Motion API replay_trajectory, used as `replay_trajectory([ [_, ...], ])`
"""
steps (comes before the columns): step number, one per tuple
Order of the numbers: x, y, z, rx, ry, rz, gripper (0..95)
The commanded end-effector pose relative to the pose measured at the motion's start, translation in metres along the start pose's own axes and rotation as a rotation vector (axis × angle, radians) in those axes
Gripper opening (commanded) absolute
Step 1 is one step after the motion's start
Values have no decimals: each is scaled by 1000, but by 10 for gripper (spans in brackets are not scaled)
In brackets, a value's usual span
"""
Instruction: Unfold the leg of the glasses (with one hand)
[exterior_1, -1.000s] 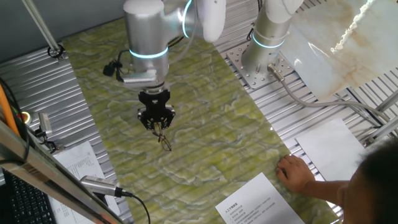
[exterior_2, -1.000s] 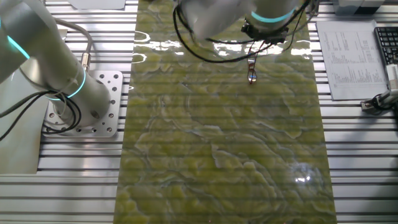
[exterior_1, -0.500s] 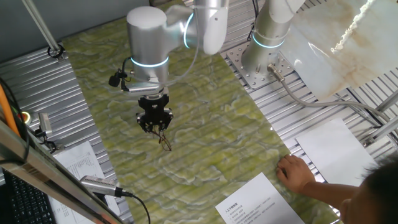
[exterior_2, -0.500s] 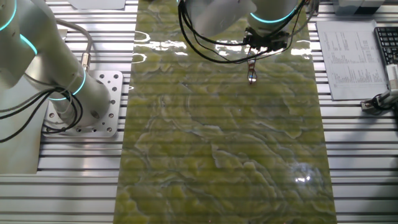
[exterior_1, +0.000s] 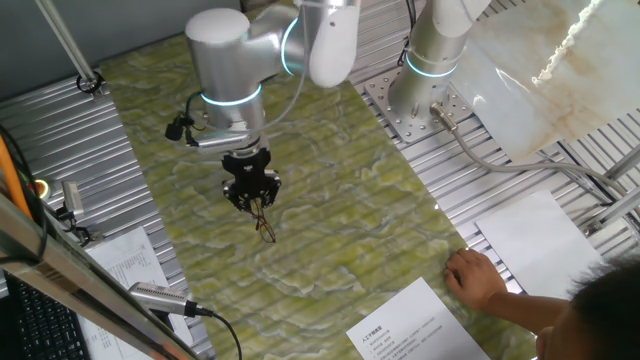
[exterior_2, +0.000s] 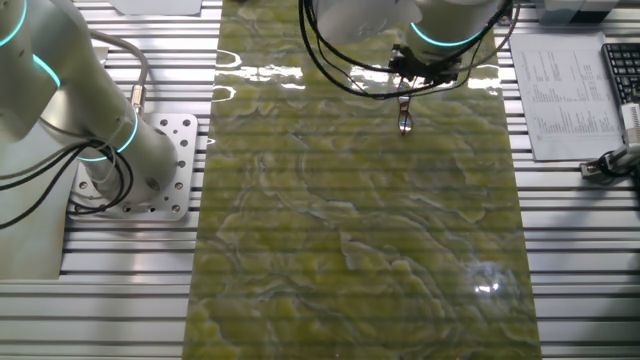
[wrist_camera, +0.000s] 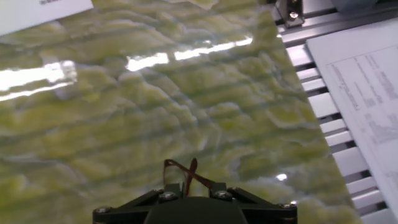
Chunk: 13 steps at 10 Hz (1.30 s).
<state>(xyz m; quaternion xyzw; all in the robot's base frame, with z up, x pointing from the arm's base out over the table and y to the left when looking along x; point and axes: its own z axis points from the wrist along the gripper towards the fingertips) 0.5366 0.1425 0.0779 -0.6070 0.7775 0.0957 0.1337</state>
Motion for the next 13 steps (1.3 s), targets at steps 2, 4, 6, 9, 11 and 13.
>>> replay_trajectory([
  [2, -2, 3, 5, 9, 1, -1, 190],
  [4, -9, 7, 11, 11, 4, 16, 190],
  [6, -10, 7, 11, 13, 10, 8, 0],
  [9, -9, 5, 10, 16, 15, 4, 0],
  [11, -8, -1, 4, 15, 13, 5, 0],
  [13, -5, -6, 0, 14, 3, 7, 0],
])
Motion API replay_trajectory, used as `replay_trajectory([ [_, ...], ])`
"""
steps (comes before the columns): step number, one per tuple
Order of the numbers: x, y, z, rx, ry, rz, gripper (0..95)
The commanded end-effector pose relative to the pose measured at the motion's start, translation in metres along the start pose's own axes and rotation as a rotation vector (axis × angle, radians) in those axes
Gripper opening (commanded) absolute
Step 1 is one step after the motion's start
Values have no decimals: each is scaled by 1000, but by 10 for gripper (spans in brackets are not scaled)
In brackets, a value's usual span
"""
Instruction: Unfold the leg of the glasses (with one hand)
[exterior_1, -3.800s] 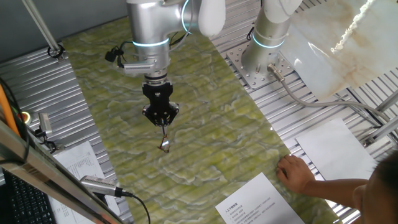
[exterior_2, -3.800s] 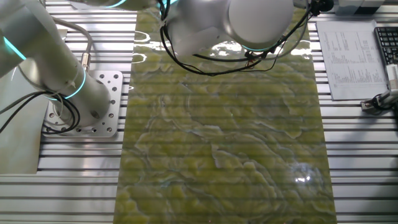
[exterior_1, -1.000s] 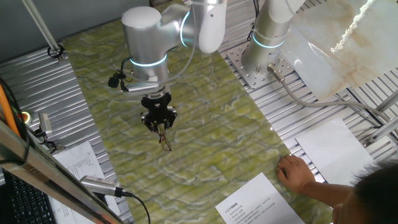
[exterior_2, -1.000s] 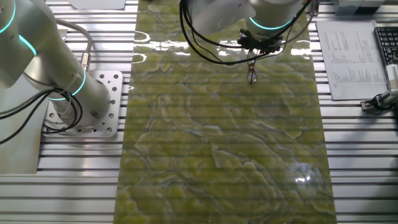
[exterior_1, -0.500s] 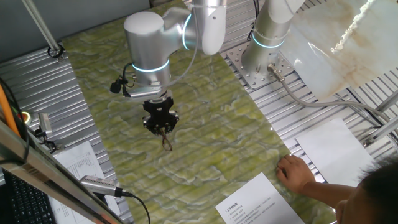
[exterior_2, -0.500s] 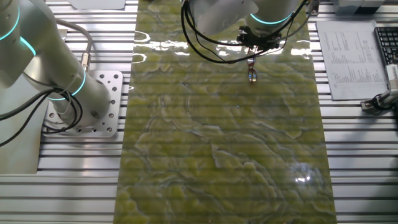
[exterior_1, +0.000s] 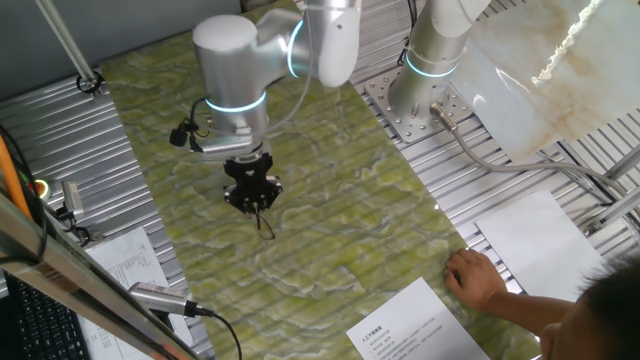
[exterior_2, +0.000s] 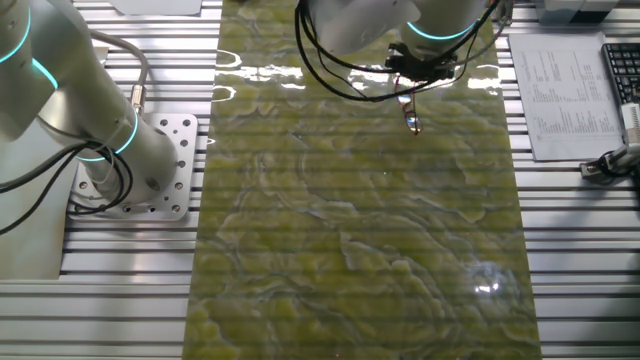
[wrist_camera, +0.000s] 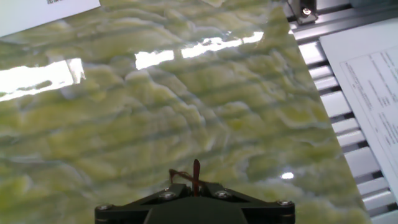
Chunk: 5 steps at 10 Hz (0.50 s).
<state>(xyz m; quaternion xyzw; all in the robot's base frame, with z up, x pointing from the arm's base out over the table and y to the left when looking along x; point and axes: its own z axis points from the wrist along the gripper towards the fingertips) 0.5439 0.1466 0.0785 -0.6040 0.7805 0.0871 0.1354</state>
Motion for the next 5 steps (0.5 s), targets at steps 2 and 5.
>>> replay_trajectory([
  [2, 2, -4, -9, -11, -48, 43, 0],
  [5, -1, -9, -20, -20, -87, 79, 0],
])
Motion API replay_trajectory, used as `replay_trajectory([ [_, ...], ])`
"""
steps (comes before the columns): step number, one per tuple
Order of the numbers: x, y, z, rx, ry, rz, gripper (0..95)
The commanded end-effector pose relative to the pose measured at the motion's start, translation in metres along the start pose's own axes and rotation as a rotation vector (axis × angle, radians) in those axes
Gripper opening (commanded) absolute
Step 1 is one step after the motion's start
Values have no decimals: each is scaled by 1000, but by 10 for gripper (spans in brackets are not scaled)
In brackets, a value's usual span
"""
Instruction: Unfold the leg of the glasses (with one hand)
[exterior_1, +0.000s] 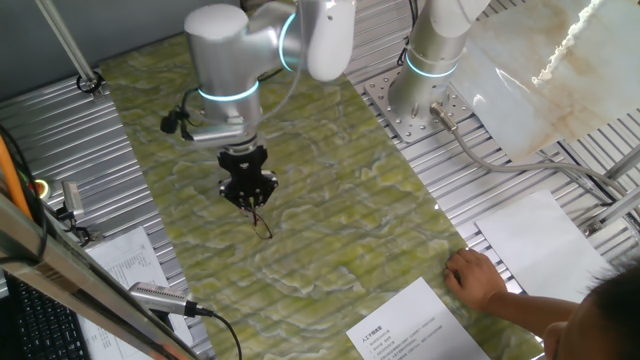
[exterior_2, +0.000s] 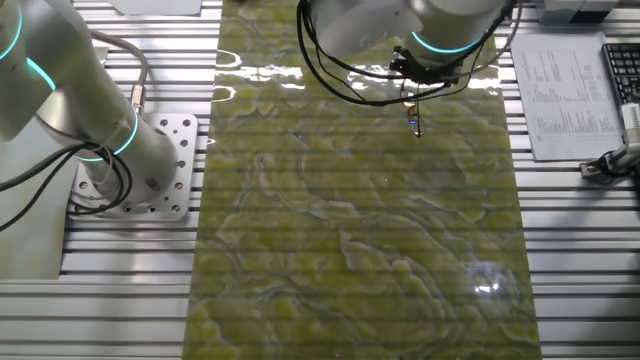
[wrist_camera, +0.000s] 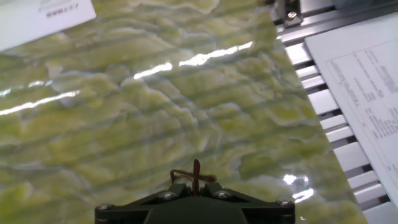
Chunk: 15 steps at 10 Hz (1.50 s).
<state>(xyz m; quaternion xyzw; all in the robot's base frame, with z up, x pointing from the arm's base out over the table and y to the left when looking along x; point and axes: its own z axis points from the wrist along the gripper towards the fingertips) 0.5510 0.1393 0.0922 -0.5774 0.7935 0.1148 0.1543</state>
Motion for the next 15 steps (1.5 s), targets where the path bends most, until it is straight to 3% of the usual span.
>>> replay_trajectory([
  [1, -4, -1, -10, -9, -23, 24, 0],
  [3, -5, -5, -17, -15, -45, 28, 0],
  [7, -3, -8, -25, -33, -163, 53, 0],
  [11, -7, -10, -30, -31, -199, 68, 0],
  [13, -9, -11, -33, -34, -252, 85, 0],
  [15, -11, -11, -35, -33, -275, 94, 0],
])
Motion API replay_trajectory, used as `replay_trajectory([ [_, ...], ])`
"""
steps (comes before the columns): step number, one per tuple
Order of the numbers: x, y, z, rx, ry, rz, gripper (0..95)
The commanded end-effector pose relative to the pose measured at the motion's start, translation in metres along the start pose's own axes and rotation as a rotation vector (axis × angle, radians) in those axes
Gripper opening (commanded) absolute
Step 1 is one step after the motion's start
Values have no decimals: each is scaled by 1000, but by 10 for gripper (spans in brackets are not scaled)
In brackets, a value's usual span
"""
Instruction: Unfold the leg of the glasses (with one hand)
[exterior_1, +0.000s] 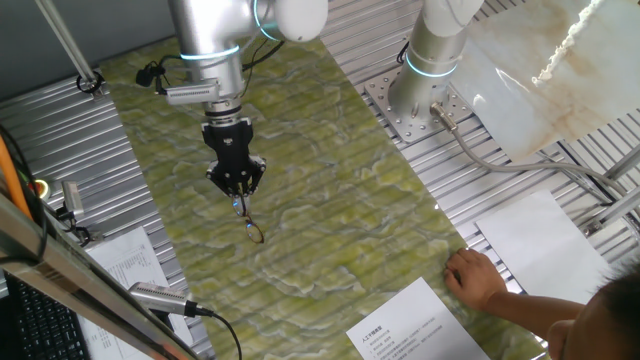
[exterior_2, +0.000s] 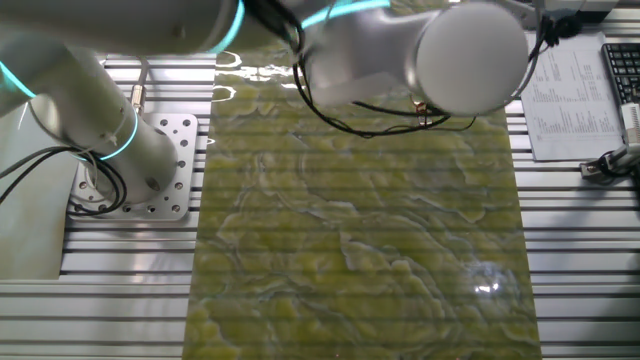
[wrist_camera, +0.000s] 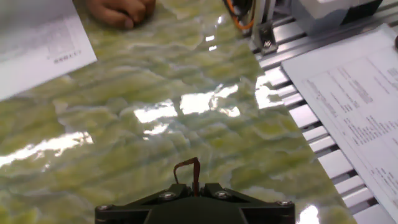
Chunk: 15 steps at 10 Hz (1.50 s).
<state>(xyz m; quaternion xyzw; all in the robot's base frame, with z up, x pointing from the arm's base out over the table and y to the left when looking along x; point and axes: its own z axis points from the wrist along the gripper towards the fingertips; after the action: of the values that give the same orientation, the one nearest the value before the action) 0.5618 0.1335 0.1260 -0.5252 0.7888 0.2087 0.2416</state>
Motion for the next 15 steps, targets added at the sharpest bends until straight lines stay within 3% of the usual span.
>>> replay_trajectory([
  [1, -2, 2, -4, 0, -14, 12, 0],
  [4, -8, 1, -8, 1, -1, 14, 0],
  [7, -11, 0, -10, -4, -25, 21, 0],
  [10, -19, -2, -12, -1, -15, 28, 0],
  [15, -20, -3, -12, 0, -2, 25, 0],
])
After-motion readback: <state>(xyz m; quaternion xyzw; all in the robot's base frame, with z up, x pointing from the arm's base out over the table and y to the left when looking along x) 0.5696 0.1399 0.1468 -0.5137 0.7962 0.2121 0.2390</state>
